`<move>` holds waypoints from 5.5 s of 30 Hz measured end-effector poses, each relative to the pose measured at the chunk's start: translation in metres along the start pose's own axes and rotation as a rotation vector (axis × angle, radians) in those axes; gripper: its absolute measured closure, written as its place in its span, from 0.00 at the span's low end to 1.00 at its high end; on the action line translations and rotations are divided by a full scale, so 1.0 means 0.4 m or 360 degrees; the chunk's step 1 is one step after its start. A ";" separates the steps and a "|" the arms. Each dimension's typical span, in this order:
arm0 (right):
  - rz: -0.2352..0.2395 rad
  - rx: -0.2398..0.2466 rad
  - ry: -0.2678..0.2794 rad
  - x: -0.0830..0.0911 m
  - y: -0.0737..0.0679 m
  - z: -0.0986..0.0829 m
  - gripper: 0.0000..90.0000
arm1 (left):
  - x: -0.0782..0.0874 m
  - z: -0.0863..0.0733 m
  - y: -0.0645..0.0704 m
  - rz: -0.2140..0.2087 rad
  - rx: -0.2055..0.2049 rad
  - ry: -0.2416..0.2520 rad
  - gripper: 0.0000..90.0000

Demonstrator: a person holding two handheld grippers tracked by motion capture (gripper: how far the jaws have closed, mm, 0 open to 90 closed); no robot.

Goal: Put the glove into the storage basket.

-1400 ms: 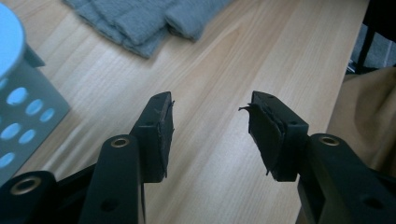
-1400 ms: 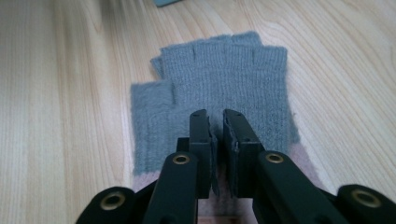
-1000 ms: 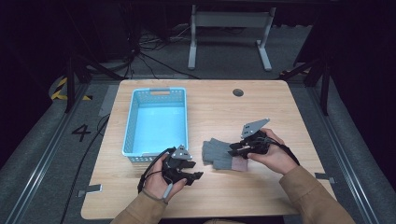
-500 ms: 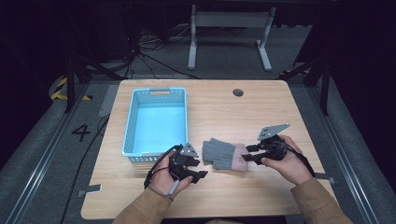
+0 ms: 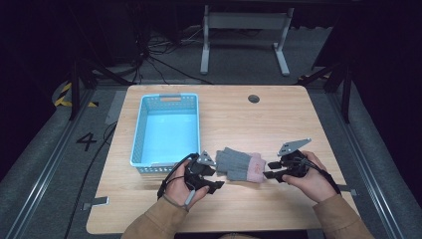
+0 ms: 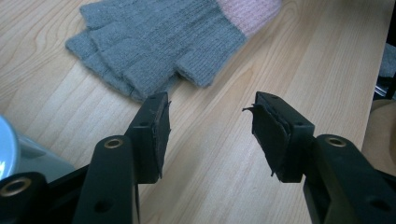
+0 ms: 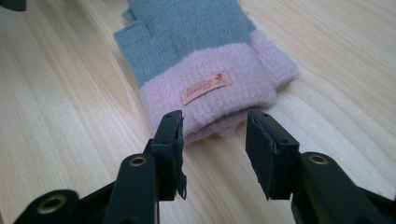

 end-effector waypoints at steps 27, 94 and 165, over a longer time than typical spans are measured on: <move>0.0027 0.0046 -0.0132 -0.040 -0.056 -0.030 0.64 | -0.078 0.032 -0.040 0.0200 0.0147 -0.0091 0.65; -0.0246 0.0146 -0.0057 -0.027 -0.078 0.005 0.96 | -0.093 0.065 0.027 0.0099 0.0060 -0.0096 0.99; -0.0159 -0.0137 0.0306 0.079 0.054 -0.031 0.63 | -0.068 0.178 -0.026 0.0081 0.0071 0.0007 0.40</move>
Point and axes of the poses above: each handheld gripper's, and its own axes: x roughly backward along the jaws, z roughly out of its top, y roughly to its right, the point moved 4 cm from there along -x, roughly forward along the jaws, and after that the axes turned 14 degrees about -y, right-handed, at the moved point
